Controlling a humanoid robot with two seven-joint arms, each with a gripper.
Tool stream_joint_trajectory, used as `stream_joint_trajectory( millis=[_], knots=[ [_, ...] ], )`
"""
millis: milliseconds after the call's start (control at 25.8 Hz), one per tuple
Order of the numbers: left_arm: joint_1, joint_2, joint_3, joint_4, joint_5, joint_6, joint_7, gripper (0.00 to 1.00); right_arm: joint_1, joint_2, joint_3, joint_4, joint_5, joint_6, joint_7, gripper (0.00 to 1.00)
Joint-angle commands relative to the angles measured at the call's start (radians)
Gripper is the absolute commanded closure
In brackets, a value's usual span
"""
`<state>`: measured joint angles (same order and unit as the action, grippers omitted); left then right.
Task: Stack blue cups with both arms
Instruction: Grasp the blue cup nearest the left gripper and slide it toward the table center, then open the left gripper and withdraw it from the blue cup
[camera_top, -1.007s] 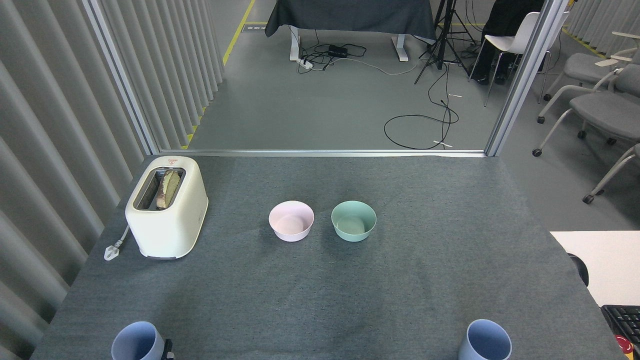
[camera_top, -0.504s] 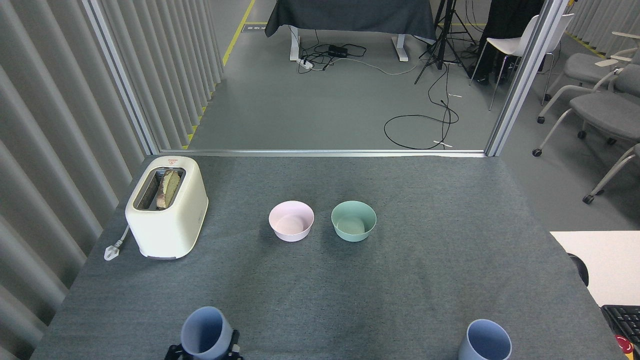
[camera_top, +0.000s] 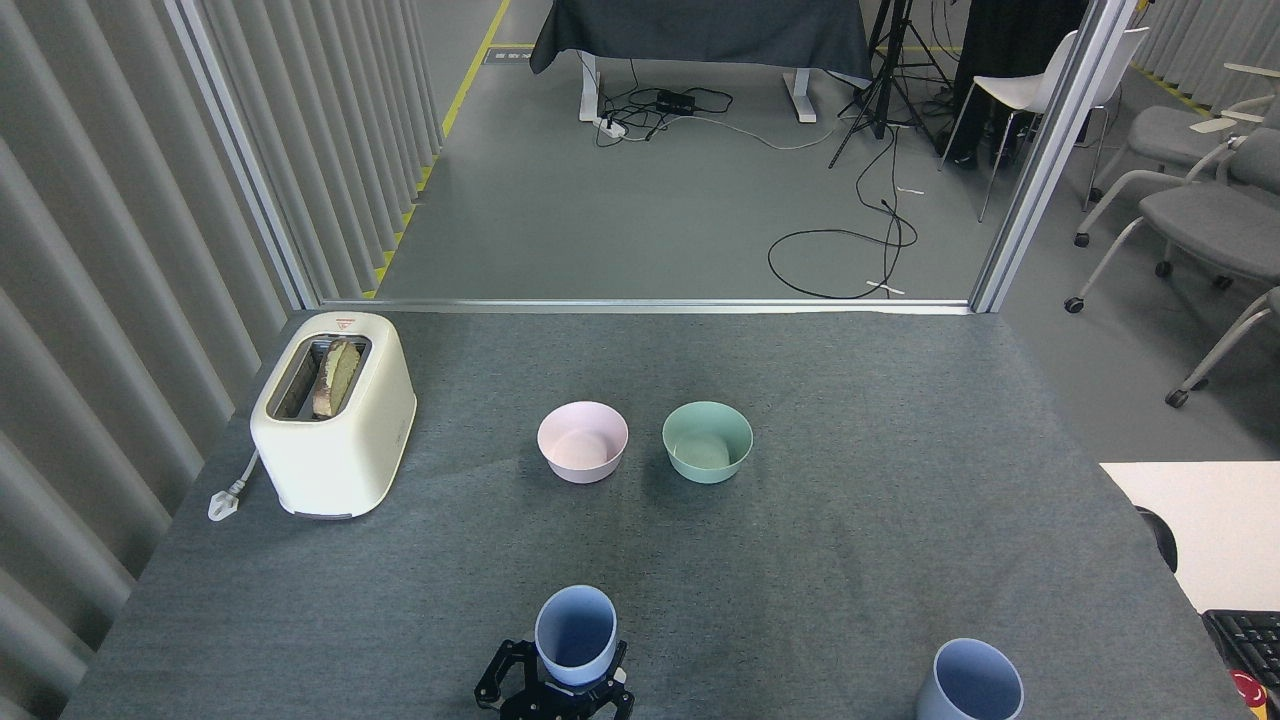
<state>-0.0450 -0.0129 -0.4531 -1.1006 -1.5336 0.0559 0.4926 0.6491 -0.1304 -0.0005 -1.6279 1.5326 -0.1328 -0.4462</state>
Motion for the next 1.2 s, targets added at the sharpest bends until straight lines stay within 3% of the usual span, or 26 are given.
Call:
stream_joint_trajectory(
  millis=[0, 387, 542, 736, 968, 1162],
  knots=[
    [-0.012, -0.002, -0.004, 0.025, -0.005, 0.001, 0.0, 0.47, 0.0, -0.002, 0.002, 0.0, 0.0, 0.001, -0.003, 0.0],
    [-0.065, -0.009, -0.006, 0.1, -0.003, 0.012, 0.007, 0.45, -0.002, -0.003, -0.001, 0.003, 0.0, 0.001, -0.003, 0.0],
    [-0.061, -0.007, -0.006, 0.102, -0.003, 0.019, 0.009, 0.2, -0.002, -0.003, 0.002, 0.003, -0.002, 0.001, -0.003, 0.0],
    [-0.053, -0.007, -0.004, 0.108, 0.006, 0.031, 0.009, 0.03, -0.002, -0.003, 0.004, 0.003, -0.002, 0.001, -0.003, 0.0],
    [-0.01, -0.007, -0.003, 0.085, 0.009, 0.028, 0.007, 0.0, -0.002, -0.003, 0.004, 0.003, -0.002, 0.001, -0.003, 0.0],
    [0.097, 0.004, 0.008, -0.028, 0.01, 0.03, 0.007, 0.0, -0.002, -0.003, 0.004, 0.003, -0.003, 0.001, -0.005, 0.0]
  ],
)
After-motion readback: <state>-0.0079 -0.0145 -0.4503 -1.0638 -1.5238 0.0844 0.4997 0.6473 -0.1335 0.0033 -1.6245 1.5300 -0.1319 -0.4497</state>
